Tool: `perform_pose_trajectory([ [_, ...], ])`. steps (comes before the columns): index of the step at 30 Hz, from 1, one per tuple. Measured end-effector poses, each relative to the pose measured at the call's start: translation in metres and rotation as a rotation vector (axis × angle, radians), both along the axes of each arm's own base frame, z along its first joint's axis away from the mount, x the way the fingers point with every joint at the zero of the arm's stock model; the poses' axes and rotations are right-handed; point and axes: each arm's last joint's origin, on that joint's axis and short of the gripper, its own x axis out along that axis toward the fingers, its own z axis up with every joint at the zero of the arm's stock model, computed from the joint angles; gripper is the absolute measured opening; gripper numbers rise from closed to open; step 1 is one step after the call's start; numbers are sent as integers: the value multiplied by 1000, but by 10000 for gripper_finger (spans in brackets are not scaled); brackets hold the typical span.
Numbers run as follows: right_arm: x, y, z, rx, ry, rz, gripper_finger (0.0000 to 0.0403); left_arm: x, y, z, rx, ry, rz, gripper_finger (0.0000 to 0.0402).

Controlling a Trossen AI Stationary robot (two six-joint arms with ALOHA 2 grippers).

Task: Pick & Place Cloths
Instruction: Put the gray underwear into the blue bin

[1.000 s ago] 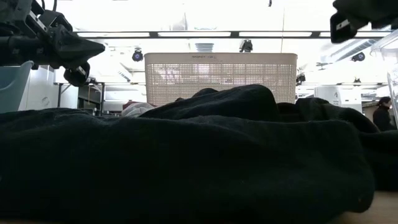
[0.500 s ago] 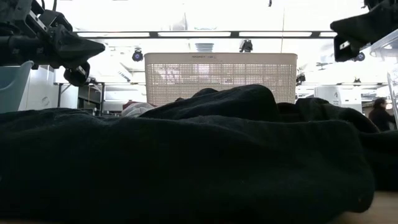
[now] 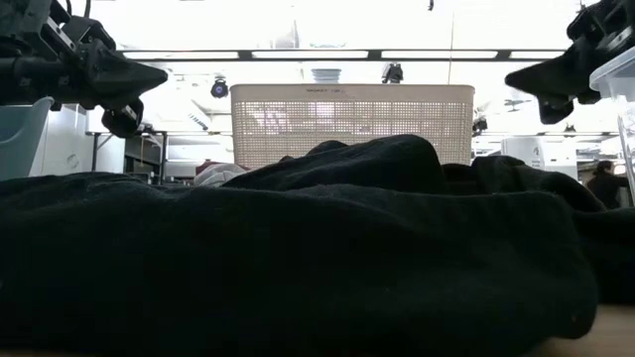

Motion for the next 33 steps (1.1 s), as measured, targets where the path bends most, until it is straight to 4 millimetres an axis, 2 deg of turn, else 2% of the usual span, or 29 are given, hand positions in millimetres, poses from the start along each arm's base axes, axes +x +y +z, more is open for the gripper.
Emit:
perform_pose_trajectory([
  [7,1,0,-3,-70,24,-24,8,0,0,0,0,-1,0,11],
  [33,1,0,-3,-71,24,-23,9,0,0,0,0,-2,0,11],
])
